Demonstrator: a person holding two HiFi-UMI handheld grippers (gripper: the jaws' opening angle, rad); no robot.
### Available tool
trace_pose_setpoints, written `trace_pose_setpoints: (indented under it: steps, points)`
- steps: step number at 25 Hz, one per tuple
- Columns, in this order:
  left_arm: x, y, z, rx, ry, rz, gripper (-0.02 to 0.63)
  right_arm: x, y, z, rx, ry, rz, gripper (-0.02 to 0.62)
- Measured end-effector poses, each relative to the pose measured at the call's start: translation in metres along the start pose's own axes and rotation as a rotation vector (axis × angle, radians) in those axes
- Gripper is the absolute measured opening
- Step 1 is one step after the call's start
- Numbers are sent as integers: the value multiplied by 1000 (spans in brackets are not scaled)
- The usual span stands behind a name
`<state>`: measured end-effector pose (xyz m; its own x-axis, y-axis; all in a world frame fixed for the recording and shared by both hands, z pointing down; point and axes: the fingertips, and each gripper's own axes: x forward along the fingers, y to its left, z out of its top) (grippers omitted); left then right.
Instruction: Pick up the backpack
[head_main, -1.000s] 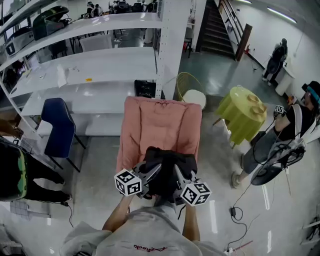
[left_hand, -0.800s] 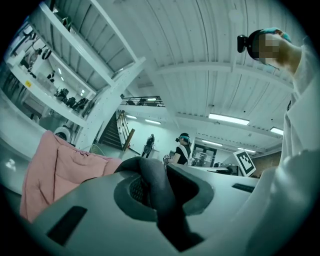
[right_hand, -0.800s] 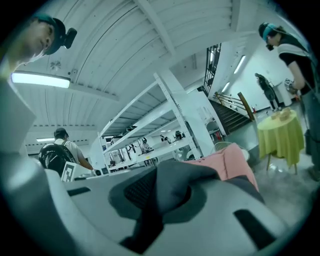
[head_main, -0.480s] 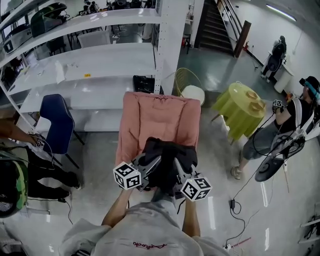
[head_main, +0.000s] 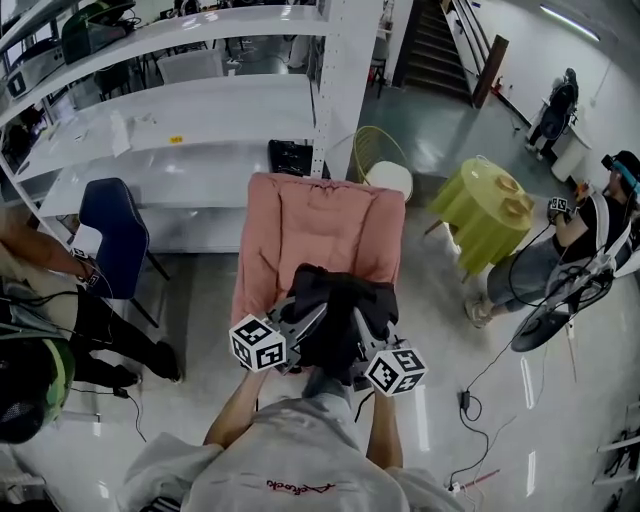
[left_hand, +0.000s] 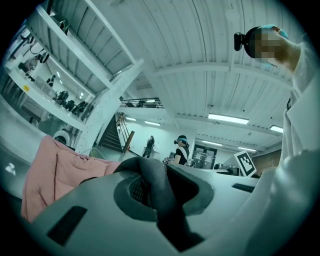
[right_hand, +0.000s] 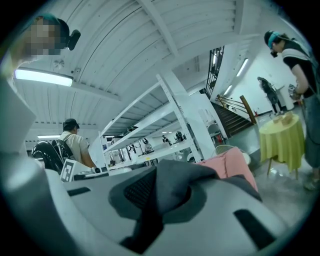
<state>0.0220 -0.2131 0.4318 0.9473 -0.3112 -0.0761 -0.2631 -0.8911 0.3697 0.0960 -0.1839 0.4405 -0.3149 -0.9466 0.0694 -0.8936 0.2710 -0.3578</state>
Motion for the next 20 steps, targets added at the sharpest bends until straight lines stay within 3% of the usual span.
trace_pose_setpoints:
  steps: [20]
  points:
    - [9, 18, -8, 3, 30, 9, 61, 13, -13, -9, -24, 34, -16, 52]
